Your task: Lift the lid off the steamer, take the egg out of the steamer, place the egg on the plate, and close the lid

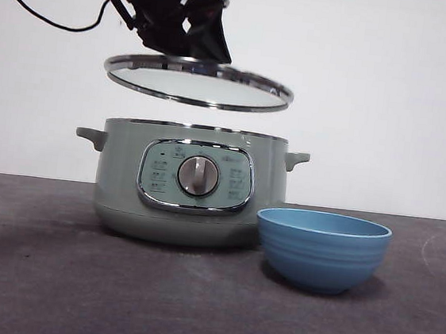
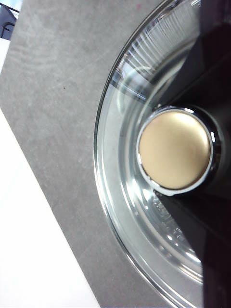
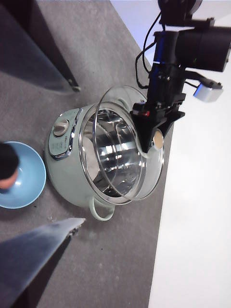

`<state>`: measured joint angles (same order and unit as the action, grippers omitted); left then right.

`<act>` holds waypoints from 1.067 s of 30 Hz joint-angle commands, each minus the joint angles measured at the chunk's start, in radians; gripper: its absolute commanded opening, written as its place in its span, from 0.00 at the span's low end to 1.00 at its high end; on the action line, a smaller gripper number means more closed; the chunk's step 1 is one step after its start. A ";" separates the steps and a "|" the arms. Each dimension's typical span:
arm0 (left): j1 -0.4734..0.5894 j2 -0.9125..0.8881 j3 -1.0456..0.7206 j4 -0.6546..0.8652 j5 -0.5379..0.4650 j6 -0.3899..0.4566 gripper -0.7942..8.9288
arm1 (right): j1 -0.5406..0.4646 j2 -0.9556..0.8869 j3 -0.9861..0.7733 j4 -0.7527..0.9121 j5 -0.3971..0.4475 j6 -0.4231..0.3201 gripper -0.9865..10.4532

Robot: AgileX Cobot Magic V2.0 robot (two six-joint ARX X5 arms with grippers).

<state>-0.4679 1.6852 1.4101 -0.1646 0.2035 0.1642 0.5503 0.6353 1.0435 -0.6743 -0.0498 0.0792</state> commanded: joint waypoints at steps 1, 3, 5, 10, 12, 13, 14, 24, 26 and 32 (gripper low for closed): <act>-0.003 0.027 0.019 0.039 0.006 0.023 0.07 | 0.001 -0.003 0.000 0.007 0.000 0.011 0.47; -0.003 0.047 0.019 0.045 -0.003 0.024 0.07 | 0.001 -0.003 0.000 0.007 0.001 0.011 0.47; -0.003 0.064 0.019 0.053 -0.019 0.024 0.07 | 0.001 -0.003 0.000 0.007 0.001 0.010 0.47; -0.003 0.082 0.019 0.054 -0.019 0.023 0.07 | 0.001 -0.003 0.000 0.006 0.000 0.011 0.47; -0.003 0.087 0.019 0.059 -0.019 0.023 0.07 | 0.001 -0.003 0.000 0.006 0.000 0.011 0.47; -0.002 0.087 0.019 0.060 -0.019 0.023 0.07 | 0.001 -0.003 0.000 0.006 0.000 0.011 0.47; -0.002 0.089 0.018 0.061 -0.019 0.023 0.07 | 0.001 -0.003 0.000 0.006 0.000 0.010 0.47; -0.002 0.138 0.018 0.074 -0.017 0.020 0.07 | 0.001 -0.003 0.000 0.005 0.000 0.011 0.47; -0.002 0.148 0.019 0.072 -0.017 0.019 0.07 | 0.002 -0.003 0.000 0.005 0.000 0.012 0.47; -0.002 0.158 0.018 0.065 -0.018 0.019 0.07 | 0.002 -0.003 0.000 -0.008 0.000 0.018 0.47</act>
<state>-0.4656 1.8153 1.4254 -0.1097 0.1852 0.1738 0.5503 0.6353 1.0435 -0.6857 -0.0502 0.0868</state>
